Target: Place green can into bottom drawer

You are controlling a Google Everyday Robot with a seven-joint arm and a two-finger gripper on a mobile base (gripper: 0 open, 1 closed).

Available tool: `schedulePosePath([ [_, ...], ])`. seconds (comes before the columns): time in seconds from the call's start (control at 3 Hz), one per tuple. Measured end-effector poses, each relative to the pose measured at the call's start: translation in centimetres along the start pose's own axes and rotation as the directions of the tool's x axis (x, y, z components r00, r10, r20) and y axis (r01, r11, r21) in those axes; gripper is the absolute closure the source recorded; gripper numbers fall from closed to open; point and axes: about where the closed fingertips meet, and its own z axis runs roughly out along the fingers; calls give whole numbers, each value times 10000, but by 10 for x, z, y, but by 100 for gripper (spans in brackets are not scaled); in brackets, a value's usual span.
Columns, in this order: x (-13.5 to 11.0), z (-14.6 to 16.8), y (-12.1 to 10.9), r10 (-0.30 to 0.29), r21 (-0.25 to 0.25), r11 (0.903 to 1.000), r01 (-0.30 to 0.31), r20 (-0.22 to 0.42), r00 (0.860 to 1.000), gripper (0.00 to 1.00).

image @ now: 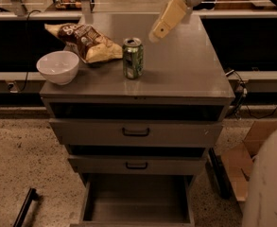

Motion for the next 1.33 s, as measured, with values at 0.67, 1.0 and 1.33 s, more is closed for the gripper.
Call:
schedulePosePath([
  [0.67, -2, 40, -11, 1774, 126, 9828, -1842, 2116, 9611, 0],
  [1.0, -3, 62, -6, 1825, 258, 9801, -1968, 2729, 9446, 0],
  [1.33, 0, 83, -5, 1775, 284, 9804, -1948, 3008, 9370, 0],
])
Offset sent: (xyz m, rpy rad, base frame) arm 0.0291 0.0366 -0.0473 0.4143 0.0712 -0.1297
